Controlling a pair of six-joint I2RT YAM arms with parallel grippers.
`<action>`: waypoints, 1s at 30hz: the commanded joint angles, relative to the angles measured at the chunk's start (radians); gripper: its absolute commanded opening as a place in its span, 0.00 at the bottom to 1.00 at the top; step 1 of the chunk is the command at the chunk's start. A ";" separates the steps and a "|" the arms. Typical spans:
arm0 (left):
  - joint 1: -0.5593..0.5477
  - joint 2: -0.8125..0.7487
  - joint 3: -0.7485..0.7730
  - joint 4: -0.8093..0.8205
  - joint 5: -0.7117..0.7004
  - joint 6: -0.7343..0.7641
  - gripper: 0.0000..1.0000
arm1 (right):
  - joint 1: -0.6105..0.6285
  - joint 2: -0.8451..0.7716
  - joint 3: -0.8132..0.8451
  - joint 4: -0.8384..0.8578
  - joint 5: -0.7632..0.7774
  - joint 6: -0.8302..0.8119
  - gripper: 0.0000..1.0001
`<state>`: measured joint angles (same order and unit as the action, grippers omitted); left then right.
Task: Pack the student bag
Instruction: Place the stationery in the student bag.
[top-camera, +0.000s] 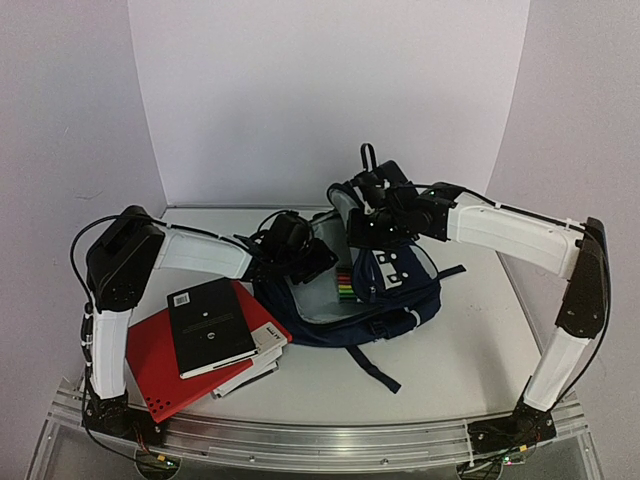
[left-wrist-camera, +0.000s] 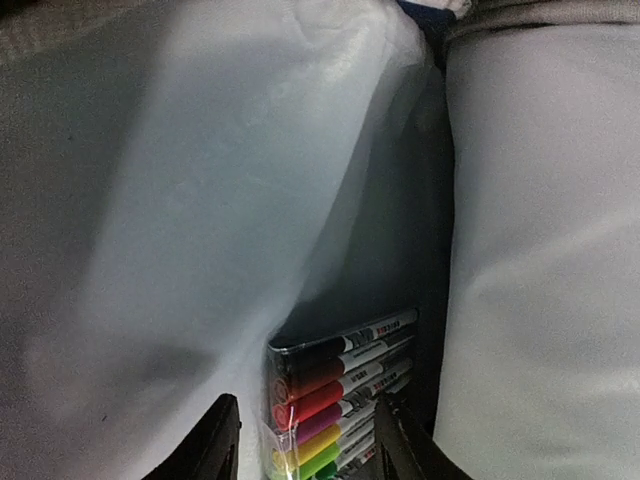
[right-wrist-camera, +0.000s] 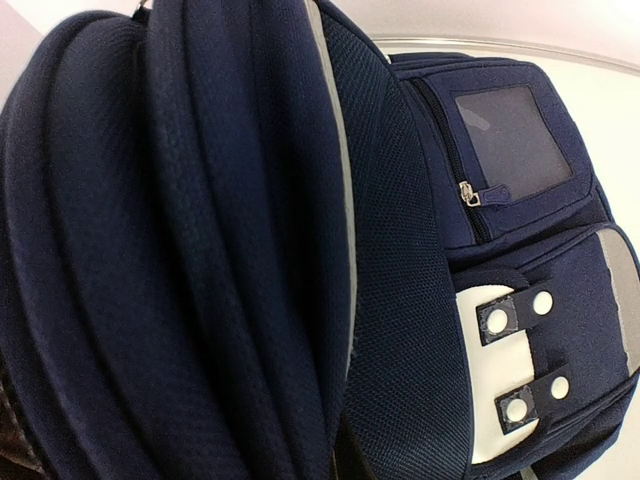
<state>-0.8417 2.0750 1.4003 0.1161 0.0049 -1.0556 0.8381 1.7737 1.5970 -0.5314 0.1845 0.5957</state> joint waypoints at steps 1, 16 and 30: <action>-0.002 -0.101 -0.017 -0.051 0.008 0.070 0.49 | 0.012 -0.042 0.062 0.202 0.055 -0.002 0.00; -0.018 0.029 0.002 0.018 0.227 -0.017 0.37 | 0.011 -0.031 0.071 0.202 0.060 -0.015 0.00; -0.055 0.214 0.201 0.091 0.354 0.046 0.26 | 0.011 -0.026 0.073 0.202 0.066 -0.023 0.00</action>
<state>-0.8855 2.2403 1.4972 0.1353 0.2862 -1.0440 0.8413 1.7805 1.5970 -0.5240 0.1933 0.5876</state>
